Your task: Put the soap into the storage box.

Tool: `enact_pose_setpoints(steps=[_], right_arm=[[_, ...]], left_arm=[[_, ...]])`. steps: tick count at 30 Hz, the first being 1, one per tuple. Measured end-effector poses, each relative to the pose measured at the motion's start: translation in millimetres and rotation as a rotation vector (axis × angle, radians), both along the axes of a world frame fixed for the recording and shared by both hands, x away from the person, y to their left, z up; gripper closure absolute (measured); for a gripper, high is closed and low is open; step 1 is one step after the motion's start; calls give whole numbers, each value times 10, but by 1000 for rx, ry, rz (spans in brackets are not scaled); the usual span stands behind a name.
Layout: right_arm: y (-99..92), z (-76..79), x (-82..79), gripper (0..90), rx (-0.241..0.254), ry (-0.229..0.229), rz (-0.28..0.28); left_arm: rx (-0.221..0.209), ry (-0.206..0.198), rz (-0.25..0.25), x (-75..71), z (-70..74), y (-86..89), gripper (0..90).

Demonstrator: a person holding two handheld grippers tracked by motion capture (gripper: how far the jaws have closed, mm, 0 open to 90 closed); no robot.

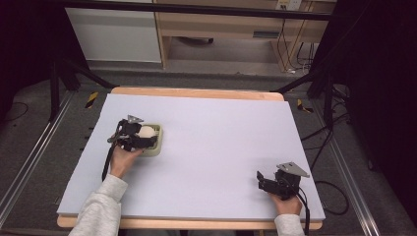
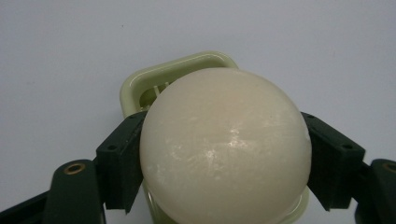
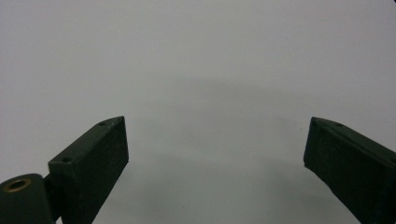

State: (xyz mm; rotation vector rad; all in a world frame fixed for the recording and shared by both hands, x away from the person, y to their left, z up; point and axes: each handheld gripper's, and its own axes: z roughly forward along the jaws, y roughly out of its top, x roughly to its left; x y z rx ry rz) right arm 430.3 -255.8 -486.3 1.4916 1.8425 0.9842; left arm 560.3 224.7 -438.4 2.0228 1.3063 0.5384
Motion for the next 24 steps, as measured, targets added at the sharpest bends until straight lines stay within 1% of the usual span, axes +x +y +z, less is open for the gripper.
enact_pose_setpoints(steps=[7,9,24], right_arm=[[0,0,0,70,-1,0,1],[0,0,0,70,-1,0,1],[0,1,-2,70,0,-1,2]], left_arm=[[11,12,-1,8,-51,-30,240],[19,15,-6,9,-56,-35,240],[34,24,-7,14,-91,-45,240]])
